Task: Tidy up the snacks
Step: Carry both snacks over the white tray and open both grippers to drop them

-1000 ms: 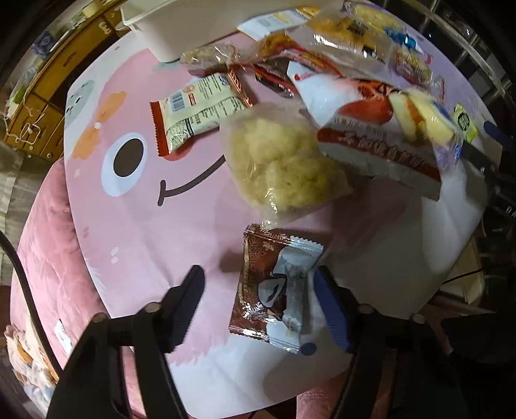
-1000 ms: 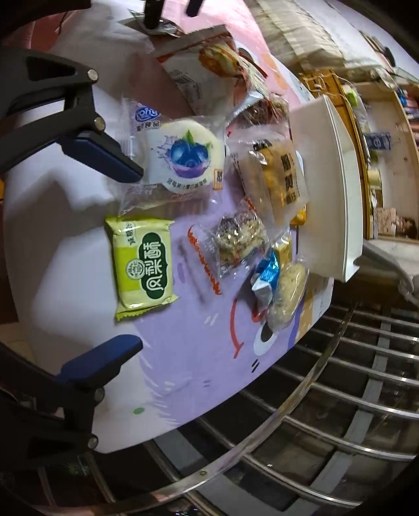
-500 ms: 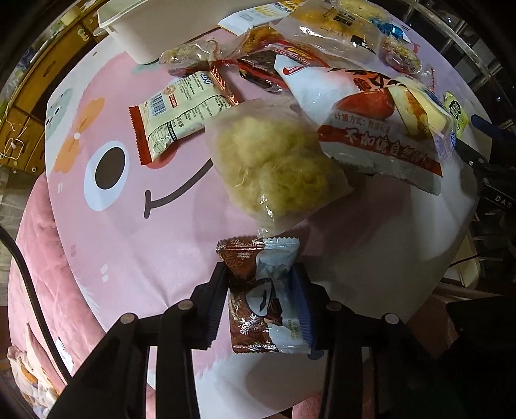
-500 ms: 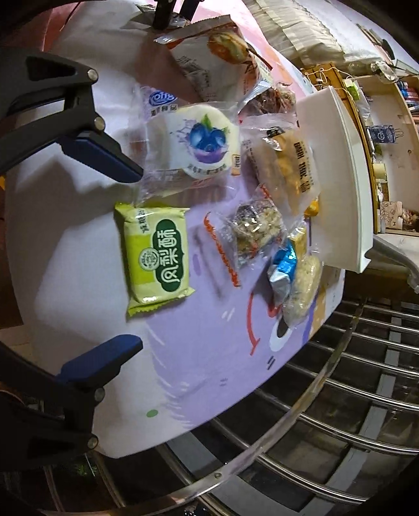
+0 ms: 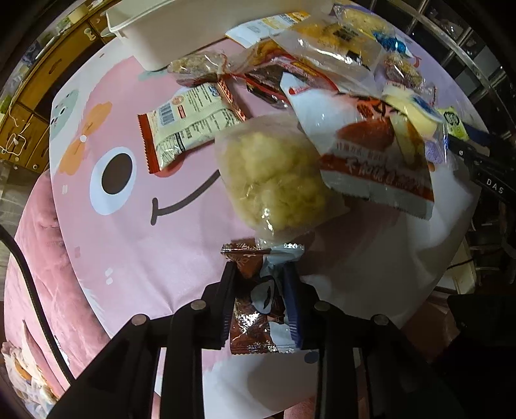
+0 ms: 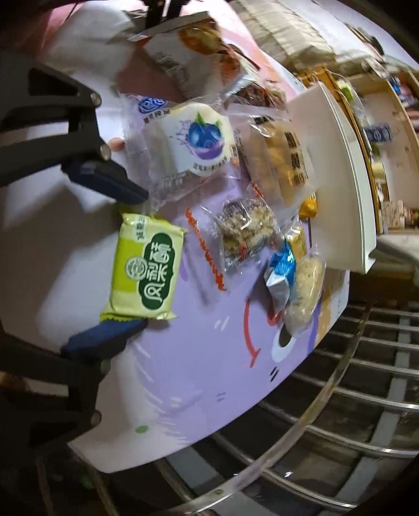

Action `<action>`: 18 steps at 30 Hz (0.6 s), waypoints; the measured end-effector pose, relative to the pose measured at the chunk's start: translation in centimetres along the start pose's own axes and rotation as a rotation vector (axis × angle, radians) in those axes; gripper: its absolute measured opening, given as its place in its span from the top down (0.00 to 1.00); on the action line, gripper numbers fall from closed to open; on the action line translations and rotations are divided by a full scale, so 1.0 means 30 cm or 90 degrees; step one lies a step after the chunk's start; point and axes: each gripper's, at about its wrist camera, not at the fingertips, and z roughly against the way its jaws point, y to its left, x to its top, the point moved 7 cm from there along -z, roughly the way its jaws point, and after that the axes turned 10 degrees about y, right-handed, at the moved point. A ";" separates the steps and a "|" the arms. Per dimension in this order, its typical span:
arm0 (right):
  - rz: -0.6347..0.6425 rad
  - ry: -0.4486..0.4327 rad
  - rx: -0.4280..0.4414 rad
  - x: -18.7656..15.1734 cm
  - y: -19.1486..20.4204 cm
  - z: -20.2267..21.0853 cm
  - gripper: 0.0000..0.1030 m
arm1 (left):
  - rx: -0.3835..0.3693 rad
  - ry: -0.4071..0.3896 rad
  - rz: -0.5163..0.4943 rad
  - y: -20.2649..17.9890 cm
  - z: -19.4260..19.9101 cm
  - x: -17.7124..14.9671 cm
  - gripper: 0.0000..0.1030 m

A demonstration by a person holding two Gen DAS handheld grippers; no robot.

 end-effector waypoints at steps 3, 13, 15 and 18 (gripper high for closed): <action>-0.018 0.014 0.000 0.000 -0.006 0.003 0.43 | -0.005 -0.009 0.013 0.015 0.014 0.007 0.76; -0.102 0.062 0.026 -0.026 -0.024 0.015 0.48 | -0.035 -0.060 0.072 0.086 0.086 0.009 0.87; -0.120 0.077 0.031 -0.035 -0.029 0.021 0.48 | -0.043 -0.070 0.087 0.104 0.099 0.009 0.88; -0.141 0.088 0.042 -0.040 -0.040 0.031 0.48 | -0.056 -0.086 0.110 0.141 0.117 0.010 0.88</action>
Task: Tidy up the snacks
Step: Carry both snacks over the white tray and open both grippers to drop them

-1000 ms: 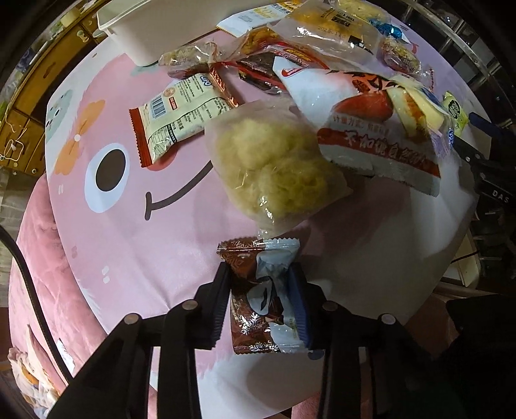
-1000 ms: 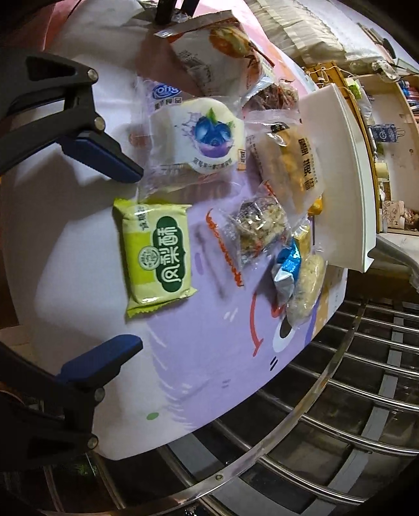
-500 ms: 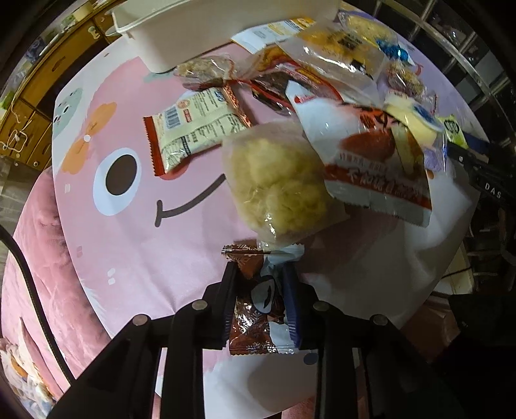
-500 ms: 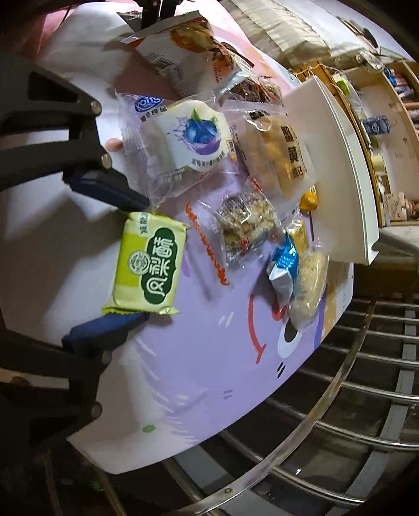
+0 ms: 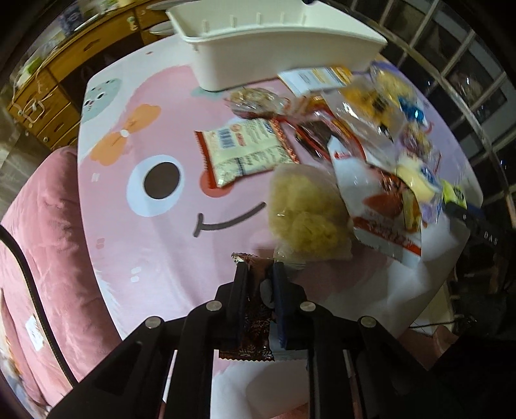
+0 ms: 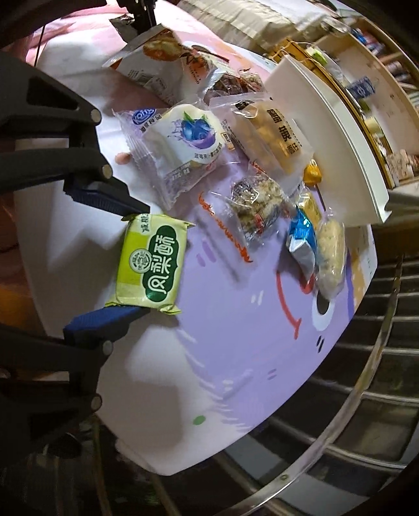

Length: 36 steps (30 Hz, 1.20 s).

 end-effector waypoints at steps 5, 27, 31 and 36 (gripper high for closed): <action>-0.014 -0.004 0.005 0.011 -0.008 0.043 0.48 | -0.008 -0.039 0.045 0.059 0.052 0.006 0.88; 0.121 -0.096 0.083 0.390 0.194 0.295 0.48 | -0.041 -0.189 0.157 0.070 0.462 0.275 0.88; 0.170 -0.113 0.101 0.504 0.255 0.330 0.48 | -0.046 -0.212 0.150 0.031 0.524 0.391 0.88; 0.211 -0.127 0.117 0.621 0.304 0.357 0.48 | -0.046 -0.245 0.144 -0.008 0.587 0.541 0.88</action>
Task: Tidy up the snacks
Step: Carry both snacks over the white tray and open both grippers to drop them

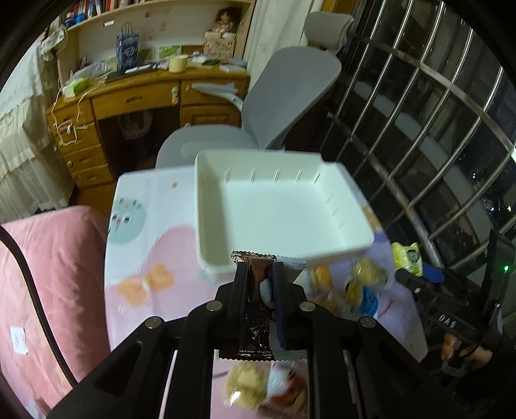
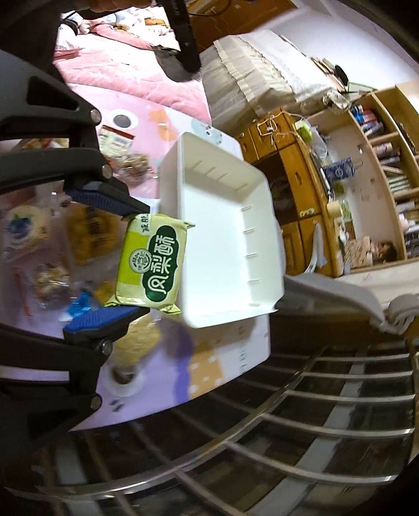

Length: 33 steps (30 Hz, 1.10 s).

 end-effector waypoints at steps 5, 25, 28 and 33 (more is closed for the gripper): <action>0.014 -0.013 0.022 0.127 -0.010 -0.026 0.48 | 0.004 -0.030 0.005 -0.060 -0.038 0.150 0.88; -0.057 0.036 0.138 0.307 -0.129 -0.209 0.33 | -0.044 -0.006 0.029 -0.179 -0.260 0.370 0.56; -0.071 0.040 0.149 0.305 -0.148 -0.217 0.30 | -0.024 0.005 0.029 -0.184 -0.269 0.354 0.53; -0.095 0.050 0.166 0.288 -0.178 -0.221 0.27 | -0.008 0.023 0.050 -0.184 -0.273 0.307 0.47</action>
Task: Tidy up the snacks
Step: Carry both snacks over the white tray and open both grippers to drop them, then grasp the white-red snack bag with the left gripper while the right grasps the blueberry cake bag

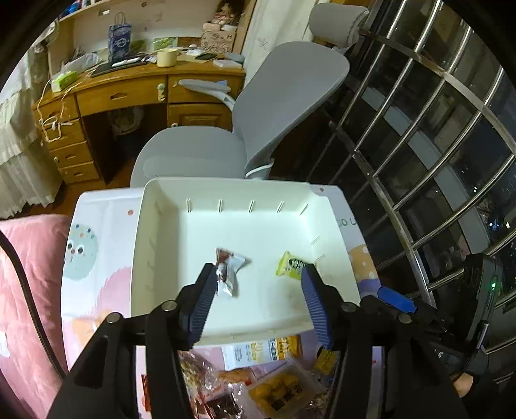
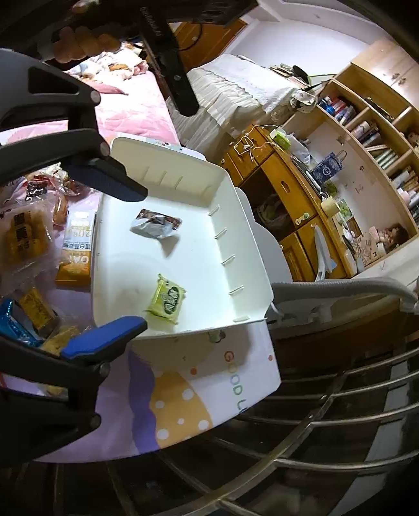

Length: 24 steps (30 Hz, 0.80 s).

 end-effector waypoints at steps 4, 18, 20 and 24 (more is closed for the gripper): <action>-0.030 0.014 0.025 -0.018 -0.029 0.004 0.24 | 0.014 0.034 0.008 0.004 -0.004 -0.059 0.47; -0.135 0.010 0.036 -0.159 -0.067 0.106 0.19 | -0.002 0.073 -0.026 0.047 0.082 -0.267 0.47; -0.144 0.014 0.018 -0.195 -0.066 0.111 0.19 | -0.007 0.087 -0.034 0.063 0.104 -0.311 0.45; -0.166 0.002 -0.008 -0.283 -0.037 0.139 0.19 | -0.034 0.111 -0.057 0.079 0.148 -0.398 0.40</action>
